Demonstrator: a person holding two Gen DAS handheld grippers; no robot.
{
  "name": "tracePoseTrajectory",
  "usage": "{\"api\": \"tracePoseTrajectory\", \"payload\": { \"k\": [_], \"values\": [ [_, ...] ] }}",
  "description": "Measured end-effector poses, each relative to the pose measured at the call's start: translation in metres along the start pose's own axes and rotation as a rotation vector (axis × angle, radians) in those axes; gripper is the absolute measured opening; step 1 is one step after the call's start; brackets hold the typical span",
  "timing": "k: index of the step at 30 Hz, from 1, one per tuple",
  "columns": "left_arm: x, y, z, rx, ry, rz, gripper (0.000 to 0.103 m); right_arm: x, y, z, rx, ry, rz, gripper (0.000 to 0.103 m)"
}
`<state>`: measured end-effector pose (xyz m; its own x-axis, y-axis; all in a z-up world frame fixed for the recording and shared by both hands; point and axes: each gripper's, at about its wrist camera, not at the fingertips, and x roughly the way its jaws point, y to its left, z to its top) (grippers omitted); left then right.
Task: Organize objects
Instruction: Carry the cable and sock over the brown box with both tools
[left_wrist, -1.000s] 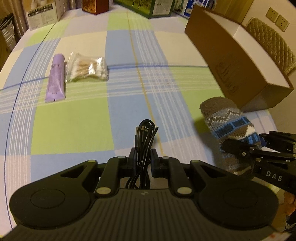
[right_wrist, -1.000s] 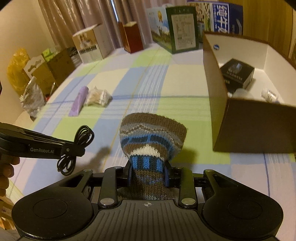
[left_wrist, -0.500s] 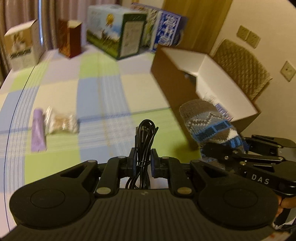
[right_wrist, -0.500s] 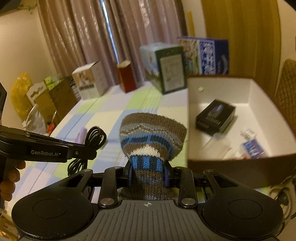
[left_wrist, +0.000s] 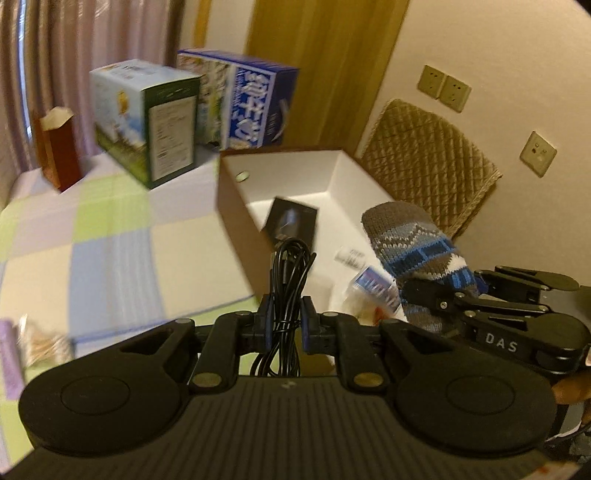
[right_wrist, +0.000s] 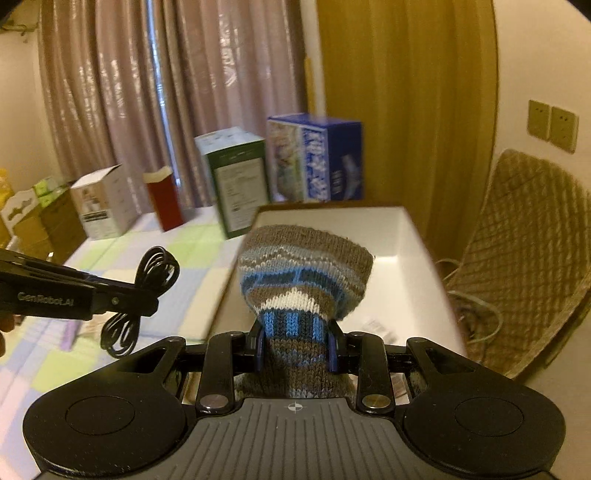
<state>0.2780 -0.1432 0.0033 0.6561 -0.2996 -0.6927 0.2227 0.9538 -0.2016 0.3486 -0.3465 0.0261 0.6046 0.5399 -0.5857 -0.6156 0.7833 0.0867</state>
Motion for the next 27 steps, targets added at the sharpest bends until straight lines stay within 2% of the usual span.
{"api": "tracePoseTrajectory", "payload": {
  "k": [10,21,22,23,25,27],
  "values": [
    [0.071,-0.045,0.045,0.025,0.021,-0.016,0.011,0.053,-0.059,0.024,-0.054,0.052,-0.014,0.028],
    [0.145,-0.050,0.066,-0.005,0.112,0.038,0.011,0.120,-0.094,0.032,-0.105,0.128,-0.002,0.028],
    [0.151,-0.050,0.068,-0.010,0.119,0.043,0.011,0.125,-0.096,0.032,-0.112,0.127,-0.002,0.030],
    [0.155,-0.049,0.069,-0.014,0.124,0.045,0.011,0.129,-0.098,0.034,-0.116,0.122,-0.008,0.037],
    [0.163,-0.047,0.071,-0.025,0.134,0.048,0.011,0.136,-0.102,0.035,-0.131,0.111,-0.006,0.045],
    [0.170,-0.046,0.072,-0.030,0.139,0.048,0.011,0.140,-0.105,0.037,-0.139,0.106,-0.011,0.048]
  ]
}}
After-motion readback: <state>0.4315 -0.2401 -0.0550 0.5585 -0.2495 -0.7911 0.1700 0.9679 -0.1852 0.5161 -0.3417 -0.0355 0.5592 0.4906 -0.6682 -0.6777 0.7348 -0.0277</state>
